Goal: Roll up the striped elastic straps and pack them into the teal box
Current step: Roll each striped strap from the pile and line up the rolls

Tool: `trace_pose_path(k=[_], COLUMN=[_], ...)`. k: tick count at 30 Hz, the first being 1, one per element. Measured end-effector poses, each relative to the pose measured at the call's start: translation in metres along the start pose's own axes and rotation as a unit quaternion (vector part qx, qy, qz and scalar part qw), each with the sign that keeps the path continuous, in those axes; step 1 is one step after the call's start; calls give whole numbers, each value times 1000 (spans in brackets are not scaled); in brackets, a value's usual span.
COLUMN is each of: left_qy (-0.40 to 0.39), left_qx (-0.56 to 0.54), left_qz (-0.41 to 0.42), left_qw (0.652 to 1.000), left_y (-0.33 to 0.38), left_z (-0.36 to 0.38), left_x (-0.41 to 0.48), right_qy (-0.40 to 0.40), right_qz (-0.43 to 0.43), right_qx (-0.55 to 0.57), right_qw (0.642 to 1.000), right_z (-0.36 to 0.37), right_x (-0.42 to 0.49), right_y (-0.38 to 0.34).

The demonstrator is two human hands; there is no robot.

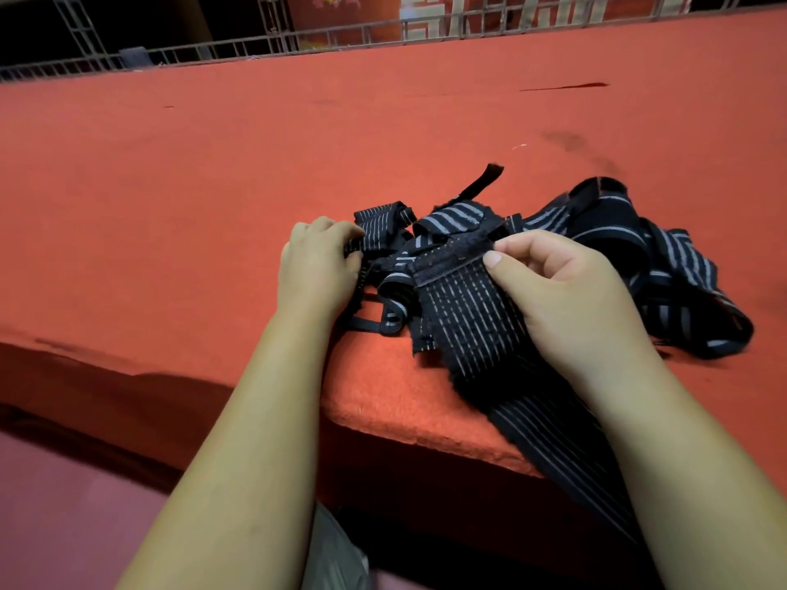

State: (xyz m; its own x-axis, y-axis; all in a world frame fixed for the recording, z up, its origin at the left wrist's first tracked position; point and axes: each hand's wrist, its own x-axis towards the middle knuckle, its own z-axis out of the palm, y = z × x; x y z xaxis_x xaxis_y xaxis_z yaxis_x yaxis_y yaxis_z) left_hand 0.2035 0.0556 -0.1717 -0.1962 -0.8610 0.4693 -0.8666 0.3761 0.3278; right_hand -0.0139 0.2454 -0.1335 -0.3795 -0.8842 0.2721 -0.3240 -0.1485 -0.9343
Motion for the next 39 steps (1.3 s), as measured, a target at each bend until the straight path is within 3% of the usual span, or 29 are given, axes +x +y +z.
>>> trace_pose_path(k=[6,11,16,22,29,39], left_qy=[86,116,119,96,83,-7], left_qx=[-116,-311,-410,-432,-425,-489], left_qz=[-29,-58,-39,-10,51,114], left_qw=[989,941,904,897,900,865], left_y=[7,25,49,84,121,185], left_z=[-11,-43,-80,-128,-197,-263], left_x=[5,-5,-17,-31,-51,-77], right_qy=[-9,-28,-30,-18,53,68], right_qz=[-3,-8,-34,-52,-57,-79], right_qx=[-14,-31,-14,-1,57,127], right_qw=[1000,999,999,998,995,986], right_z=[4,2,-4,-20,-47,-94], right_x=[0,-6,-14,-42,-76,-117], right_y=[0,-5,-16,-33,-70,-153])
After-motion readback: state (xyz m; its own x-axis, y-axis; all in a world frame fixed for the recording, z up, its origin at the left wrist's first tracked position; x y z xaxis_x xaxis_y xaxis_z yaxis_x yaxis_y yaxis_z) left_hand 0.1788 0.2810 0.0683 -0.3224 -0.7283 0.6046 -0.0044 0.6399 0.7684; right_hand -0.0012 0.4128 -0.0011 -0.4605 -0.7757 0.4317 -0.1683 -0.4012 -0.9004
